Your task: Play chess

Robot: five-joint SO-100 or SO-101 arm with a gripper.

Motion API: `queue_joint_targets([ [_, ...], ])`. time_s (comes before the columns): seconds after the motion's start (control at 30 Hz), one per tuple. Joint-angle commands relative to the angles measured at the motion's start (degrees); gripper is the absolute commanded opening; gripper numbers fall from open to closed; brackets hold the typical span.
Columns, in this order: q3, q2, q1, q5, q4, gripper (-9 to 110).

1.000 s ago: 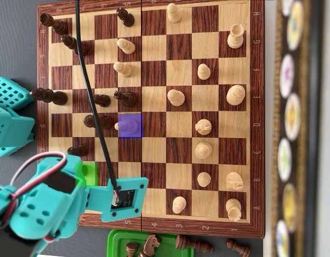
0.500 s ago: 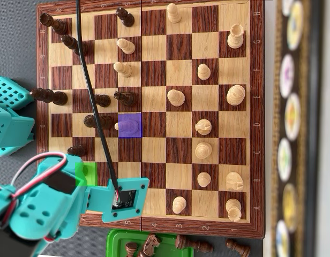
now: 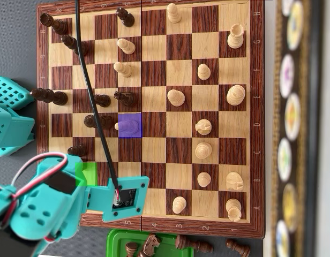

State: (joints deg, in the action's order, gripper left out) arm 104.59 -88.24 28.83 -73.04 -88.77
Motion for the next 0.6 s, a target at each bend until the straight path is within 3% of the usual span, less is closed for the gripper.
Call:
queue_joint_targets([
  [0.0, -1.67, -0.18, 0.79, 1.05, -0.09, 2],
  [0.57, -20.04, -0.62, 3.43, 5.54, -4.66, 3],
])
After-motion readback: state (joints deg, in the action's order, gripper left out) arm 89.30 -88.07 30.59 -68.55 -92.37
